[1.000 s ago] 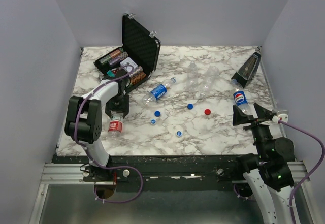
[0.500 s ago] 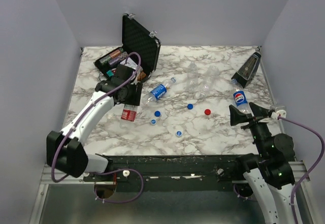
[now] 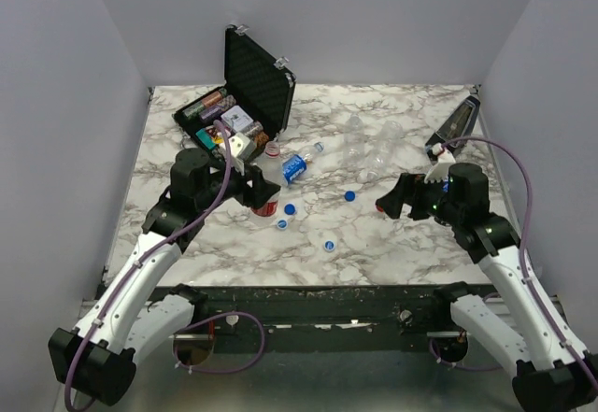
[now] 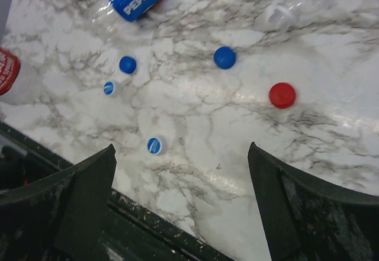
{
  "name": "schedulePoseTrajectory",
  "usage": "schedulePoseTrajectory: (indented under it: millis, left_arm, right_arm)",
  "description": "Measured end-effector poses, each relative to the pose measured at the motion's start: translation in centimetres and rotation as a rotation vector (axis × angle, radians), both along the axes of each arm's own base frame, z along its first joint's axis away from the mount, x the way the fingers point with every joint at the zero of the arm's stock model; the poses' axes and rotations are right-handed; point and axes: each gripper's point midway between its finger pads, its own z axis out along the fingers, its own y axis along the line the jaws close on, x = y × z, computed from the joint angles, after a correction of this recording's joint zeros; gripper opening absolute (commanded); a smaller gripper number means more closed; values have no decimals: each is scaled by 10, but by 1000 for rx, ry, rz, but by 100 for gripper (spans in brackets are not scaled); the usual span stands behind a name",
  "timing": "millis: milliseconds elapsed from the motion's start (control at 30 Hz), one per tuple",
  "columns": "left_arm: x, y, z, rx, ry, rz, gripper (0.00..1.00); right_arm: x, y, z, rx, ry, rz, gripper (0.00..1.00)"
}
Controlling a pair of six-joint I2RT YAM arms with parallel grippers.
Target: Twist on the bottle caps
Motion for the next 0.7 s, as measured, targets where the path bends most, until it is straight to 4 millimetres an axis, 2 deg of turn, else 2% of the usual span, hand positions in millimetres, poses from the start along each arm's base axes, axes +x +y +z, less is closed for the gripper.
schedulePoseTrajectory:
  millis: [133,300,367,500,700]
  left_arm:
    - [-14,-14,-3,-47,-35,-116,67]
    - [-25,-32,-5,-85,-34,-229,66]
    - [-29,-40,-4,-95,-31,-262,66]
    - [-40,-55,-8,-94,-17,-323,66]
    - [-57,-71,-22,-52,9,-384,66]
  right_arm:
    - [-11,28,-14,66,104,163,100]
    - [-16,54,4,123,45,298,99]
    - [-15,69,18,130,8,351,97]
    - [-9,105,61,140,-96,456,96]
    - [-5,152,118,141,-223,548,92]
